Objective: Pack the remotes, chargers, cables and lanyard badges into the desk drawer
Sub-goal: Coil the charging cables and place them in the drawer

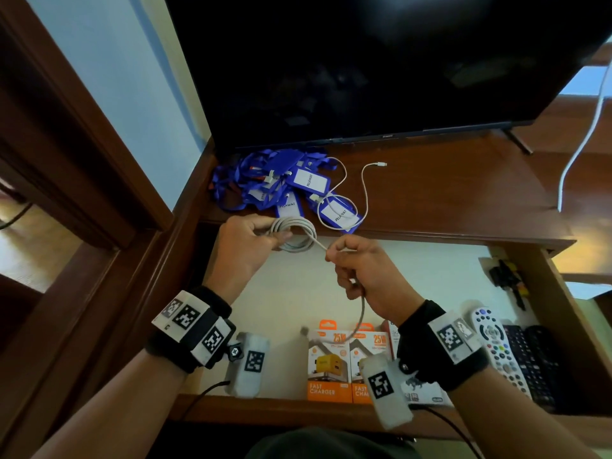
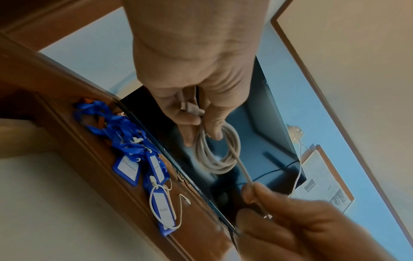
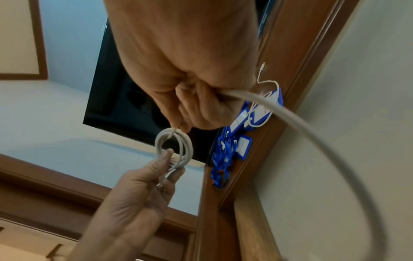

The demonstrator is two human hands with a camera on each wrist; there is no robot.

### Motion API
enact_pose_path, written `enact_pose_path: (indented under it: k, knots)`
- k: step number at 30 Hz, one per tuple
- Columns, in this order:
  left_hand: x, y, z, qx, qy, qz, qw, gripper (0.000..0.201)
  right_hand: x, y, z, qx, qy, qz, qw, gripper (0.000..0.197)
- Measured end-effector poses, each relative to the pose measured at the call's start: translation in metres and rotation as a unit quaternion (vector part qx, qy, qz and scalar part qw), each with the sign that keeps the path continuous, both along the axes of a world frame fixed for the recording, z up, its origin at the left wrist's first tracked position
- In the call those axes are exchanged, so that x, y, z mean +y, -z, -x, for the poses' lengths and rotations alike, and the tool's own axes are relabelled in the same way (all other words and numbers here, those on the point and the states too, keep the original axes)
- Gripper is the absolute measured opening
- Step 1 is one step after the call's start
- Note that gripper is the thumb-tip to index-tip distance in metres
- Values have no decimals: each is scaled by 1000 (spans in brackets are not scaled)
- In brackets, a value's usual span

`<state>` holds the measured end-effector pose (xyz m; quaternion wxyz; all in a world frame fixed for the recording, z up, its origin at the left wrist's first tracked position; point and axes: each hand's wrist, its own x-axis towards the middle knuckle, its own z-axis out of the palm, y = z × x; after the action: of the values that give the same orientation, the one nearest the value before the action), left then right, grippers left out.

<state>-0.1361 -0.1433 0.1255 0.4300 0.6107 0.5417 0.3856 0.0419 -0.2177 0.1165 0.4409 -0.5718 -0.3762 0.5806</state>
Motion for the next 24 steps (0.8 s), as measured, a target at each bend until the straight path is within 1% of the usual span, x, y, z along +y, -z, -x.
enact_pose_path:
  k: [2, 4, 6, 8, 10, 12, 15, 18, 20, 24]
  knots:
    - [-2, 1, -2, -12, -1, 42, 999, 16, 1, 6, 1, -48, 28, -41, 998, 15]
    - [-6, 2, -6, -27, -5, 75, 997, 15, 1, 13, 3, -84, 42, -80, 992, 10]
    - [-11, 3, -12, -59, -20, 108, 992, 11, 0, 19, 7, -107, 54, -109, 987, 7]
    - [-14, 3, -18, -98, -38, 140, 985, 9, 0, 24, 10, -112, 69, -123, 984, 9]
    - [-20, 4, -23, -128, -47, 169, 976, 6, 0, 27, 13, -98, 90, -115, 984, 12]
    - [-24, 7, -27, -124, -54, 186, 973, 6, 2, 27, 16, -73, 110, -93, 987, 14]
    - [-29, 10, -31, -135, -65, 198, 969, 8, 4, 25, 19, -8, 128, -53, 990, 13]
    - [-31, 10, -32, -142, -71, 209, 965, 16, 4, 19, 20, 48, 126, -35, 990, 16]
    - [-32, 10, -32, -146, -63, 216, 963, 18, 6, 16, 22, 53, 129, -36, 990, 18]
    - [-31, 9, -31, -158, -48, 236, 958, 16, 11, 18, 21, 54, 124, -35, 990, 20]
